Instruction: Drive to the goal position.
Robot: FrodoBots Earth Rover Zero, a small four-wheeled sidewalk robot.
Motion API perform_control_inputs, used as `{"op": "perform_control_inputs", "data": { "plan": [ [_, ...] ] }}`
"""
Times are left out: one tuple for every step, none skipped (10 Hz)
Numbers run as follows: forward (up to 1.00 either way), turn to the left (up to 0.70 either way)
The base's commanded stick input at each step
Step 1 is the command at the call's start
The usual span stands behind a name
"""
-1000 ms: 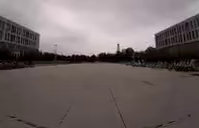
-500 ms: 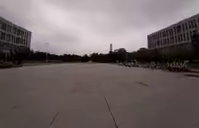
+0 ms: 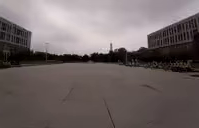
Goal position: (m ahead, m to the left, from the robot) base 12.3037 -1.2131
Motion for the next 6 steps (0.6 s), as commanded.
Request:
{"op": "perform_control_inputs", "data": {
  "plan": [
    [0.7, 0.0],
    [0.7, 0.0],
    [0.7, 0.0],
    [0.7, 0.0],
    [0.7, 0.0],
    [0.7, 0.0]
  ]
}}
